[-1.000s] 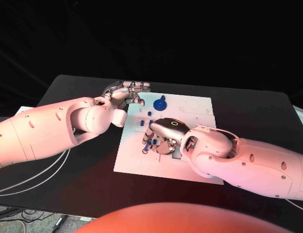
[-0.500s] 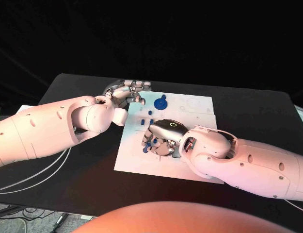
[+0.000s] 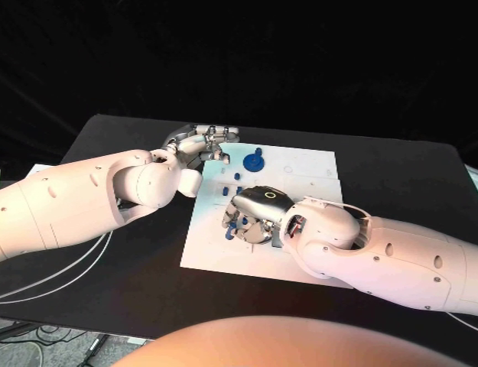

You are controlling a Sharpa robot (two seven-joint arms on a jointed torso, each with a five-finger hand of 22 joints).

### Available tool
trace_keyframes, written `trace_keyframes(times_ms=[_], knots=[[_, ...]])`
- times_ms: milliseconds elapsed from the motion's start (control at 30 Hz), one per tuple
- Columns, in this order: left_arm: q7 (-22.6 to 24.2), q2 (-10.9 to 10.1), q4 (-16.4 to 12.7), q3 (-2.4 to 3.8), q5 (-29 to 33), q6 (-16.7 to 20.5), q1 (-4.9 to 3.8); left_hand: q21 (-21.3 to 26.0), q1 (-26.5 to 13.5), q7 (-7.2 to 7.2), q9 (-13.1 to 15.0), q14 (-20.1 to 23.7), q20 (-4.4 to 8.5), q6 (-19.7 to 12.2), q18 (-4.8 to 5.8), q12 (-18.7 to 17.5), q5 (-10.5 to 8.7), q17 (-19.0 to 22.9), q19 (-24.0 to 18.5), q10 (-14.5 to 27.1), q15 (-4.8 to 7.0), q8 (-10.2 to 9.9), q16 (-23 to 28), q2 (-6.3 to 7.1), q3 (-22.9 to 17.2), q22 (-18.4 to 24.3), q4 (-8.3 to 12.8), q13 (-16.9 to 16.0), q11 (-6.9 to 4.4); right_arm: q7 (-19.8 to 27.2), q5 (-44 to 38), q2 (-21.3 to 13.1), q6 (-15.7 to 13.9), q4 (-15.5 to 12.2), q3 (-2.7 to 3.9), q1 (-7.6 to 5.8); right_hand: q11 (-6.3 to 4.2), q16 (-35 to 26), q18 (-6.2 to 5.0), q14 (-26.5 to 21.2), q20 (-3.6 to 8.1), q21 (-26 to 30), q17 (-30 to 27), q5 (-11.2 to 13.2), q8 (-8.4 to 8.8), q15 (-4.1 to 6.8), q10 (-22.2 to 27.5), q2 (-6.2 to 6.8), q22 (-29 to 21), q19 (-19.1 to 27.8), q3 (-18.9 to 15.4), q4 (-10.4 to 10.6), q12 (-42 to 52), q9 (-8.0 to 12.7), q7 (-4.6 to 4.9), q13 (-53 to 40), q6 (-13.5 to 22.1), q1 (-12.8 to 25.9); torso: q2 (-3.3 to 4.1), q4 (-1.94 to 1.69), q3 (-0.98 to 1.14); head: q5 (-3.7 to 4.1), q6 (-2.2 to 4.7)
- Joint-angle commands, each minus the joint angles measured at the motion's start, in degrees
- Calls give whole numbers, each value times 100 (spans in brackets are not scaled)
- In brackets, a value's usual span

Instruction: Assemble the parts on the task board

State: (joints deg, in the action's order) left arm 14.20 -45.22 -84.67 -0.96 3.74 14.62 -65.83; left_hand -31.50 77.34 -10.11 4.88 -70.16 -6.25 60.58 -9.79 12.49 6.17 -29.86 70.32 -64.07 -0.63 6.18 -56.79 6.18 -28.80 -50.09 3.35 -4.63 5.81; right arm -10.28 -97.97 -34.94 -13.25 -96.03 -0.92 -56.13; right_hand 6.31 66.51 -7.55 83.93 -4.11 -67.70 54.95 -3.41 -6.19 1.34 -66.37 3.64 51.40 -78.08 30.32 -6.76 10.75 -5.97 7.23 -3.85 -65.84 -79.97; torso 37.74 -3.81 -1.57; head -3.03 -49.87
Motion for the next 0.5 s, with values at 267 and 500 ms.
trace_keyframes(times_ms=[267, 500], knots=[[23, 13, -1, 4, -26, -114, -2, 36, 12, -8, -10, 35, -3, -19, -63, 29, 14, 7, -36, 40, -12, 38, 32, -42, 36, 10, 0, 6, 6, -194, -425, 29, 378, -22, -47, 50, -284, 7, 62, 105, -8, -11, -4, -19, -3, 24, -307, -81, -8, -4, 28, -5, 30, 0, 45, -79, 5, -86, -1, 3, 4, 14, -12], [18, 14, 4, 4, -26, -119, -2, 36, 12, -8, -10, 35, -3, -19, -63, 29, 14, 7, -36, 40, -12, 38, 32, -42, 36, 10, 0, 6, 6, -238, -566, -8, 343, -111, -48, 57, -284, 18, 64, 107, -10, -20, 11, -18, -5, 23, -310, -77, 5, -6, 33, -7, 29, -2, 43, -81, -1, -74, -3, 2, 0, 15, -13]])
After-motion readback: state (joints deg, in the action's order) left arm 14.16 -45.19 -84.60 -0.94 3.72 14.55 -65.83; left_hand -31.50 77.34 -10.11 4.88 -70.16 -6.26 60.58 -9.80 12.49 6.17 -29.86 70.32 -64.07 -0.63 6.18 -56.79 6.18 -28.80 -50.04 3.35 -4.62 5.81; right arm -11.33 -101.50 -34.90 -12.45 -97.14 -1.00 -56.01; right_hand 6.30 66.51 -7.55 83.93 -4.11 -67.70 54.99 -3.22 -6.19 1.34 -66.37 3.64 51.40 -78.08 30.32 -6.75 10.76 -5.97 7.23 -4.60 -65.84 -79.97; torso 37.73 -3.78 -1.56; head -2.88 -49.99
